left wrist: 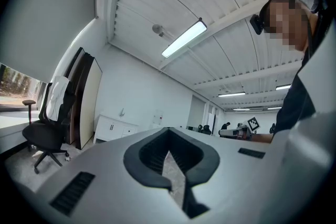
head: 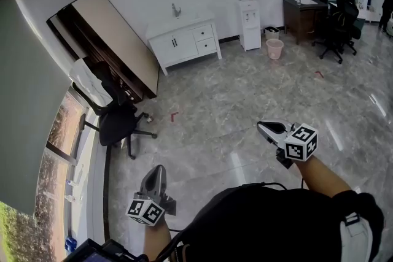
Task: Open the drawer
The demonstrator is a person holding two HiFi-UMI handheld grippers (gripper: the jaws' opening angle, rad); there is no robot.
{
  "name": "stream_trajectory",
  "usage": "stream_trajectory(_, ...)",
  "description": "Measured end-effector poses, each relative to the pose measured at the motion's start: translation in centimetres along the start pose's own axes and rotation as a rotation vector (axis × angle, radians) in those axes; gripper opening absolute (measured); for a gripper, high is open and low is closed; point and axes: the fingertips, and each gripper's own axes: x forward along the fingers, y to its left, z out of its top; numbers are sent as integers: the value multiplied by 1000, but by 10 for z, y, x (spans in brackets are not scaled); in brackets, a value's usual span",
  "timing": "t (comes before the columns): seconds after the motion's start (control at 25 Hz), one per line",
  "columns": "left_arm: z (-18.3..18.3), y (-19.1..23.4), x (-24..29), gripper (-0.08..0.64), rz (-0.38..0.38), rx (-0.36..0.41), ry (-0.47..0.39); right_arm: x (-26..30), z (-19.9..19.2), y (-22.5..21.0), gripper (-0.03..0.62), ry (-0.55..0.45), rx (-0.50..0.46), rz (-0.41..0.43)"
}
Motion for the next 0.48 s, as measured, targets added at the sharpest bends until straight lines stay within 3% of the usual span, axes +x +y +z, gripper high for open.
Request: stream_trajectory(0.48, -4, -46, 36, -8, -5, 15, 11, -37, 7, -41, -2, -8, 3, 3)
